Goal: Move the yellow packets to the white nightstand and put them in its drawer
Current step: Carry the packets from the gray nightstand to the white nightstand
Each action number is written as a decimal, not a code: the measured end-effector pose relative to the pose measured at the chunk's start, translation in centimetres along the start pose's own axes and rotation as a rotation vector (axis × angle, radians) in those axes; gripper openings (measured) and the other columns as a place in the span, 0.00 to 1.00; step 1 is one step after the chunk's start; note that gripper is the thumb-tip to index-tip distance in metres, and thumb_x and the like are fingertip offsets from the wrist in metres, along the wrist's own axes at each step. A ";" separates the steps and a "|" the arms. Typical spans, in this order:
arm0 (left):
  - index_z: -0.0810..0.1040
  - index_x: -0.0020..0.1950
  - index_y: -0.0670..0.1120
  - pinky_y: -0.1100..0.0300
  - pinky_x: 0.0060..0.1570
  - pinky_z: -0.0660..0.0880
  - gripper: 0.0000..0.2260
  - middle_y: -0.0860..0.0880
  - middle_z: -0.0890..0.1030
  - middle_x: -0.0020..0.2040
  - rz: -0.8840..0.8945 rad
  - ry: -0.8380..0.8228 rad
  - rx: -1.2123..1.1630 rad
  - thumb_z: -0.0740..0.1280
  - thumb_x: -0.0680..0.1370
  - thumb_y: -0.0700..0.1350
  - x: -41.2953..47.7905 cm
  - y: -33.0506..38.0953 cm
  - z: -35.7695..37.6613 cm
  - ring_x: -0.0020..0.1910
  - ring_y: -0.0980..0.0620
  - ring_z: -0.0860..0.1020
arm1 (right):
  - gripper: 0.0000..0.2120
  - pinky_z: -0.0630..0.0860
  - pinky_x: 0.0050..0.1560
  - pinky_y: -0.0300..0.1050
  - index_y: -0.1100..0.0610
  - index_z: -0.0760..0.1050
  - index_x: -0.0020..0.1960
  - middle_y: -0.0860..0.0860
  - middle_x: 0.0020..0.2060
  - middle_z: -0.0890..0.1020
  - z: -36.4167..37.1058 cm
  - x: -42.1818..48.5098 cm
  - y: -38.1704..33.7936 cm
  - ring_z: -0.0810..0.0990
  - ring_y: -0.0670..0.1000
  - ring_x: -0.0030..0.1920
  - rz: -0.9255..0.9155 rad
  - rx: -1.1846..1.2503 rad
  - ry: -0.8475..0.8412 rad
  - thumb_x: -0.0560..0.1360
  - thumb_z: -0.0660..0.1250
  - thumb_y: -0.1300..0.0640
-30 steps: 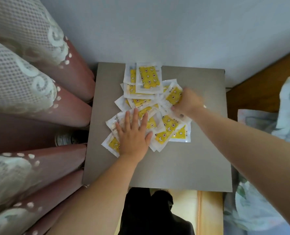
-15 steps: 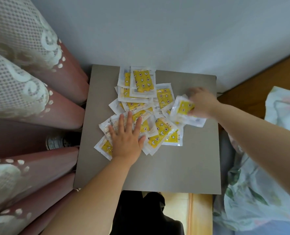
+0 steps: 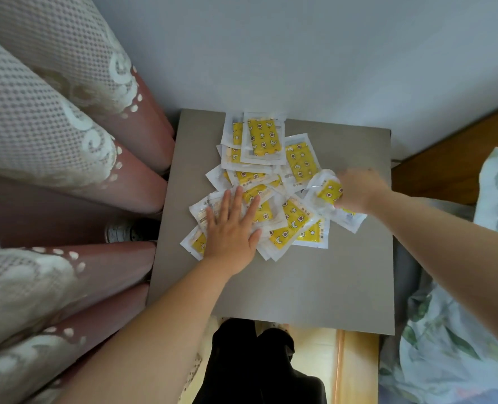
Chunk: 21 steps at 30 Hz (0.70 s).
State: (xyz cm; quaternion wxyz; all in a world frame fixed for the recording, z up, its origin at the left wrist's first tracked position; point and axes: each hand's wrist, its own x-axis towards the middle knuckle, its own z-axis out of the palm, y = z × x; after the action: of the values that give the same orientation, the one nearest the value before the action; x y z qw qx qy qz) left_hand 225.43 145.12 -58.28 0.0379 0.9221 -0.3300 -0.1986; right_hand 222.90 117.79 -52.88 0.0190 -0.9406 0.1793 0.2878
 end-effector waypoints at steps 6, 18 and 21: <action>0.53 0.78 0.48 0.42 0.71 0.56 0.32 0.42 0.58 0.76 -0.373 0.168 -0.195 0.61 0.78 0.56 -3.1 -3.0 -1.4 0.75 0.42 0.57 | 0.10 0.68 0.39 0.47 0.63 0.73 0.52 0.60 0.45 0.79 1.6 -3.0 0.1 0.78 0.62 0.47 0.264 0.337 0.237 0.75 0.66 0.58; 0.61 0.73 0.43 0.43 0.65 0.67 0.46 0.44 0.70 0.69 -0.798 0.118 -0.605 0.75 0.64 0.64 -1.6 -1.8 -3.5 0.69 0.41 0.65 | 0.05 0.72 0.39 0.39 0.58 0.77 0.37 0.50 0.32 0.78 -0.6 -6.0 -7.5 0.76 0.49 0.36 0.376 1.470 0.301 0.70 0.72 0.64; 0.51 0.78 0.45 0.46 0.68 0.62 0.52 0.44 0.67 0.72 -0.743 0.116 -0.589 0.76 0.65 0.60 -1.4 -1.8 -3.7 0.72 0.42 0.61 | 0.10 0.73 0.40 0.42 0.54 0.75 0.36 0.49 0.32 0.78 1.8 -6.5 -9.9 0.77 0.51 0.37 0.367 1.470 0.097 0.69 0.73 0.64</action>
State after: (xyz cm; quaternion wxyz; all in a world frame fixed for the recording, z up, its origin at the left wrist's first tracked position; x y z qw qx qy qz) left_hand 226.92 147.16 -54.77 0.2424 0.9372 0.0949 -0.2321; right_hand 220.38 129.39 -51.50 0.5850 -0.6525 0.4791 0.0511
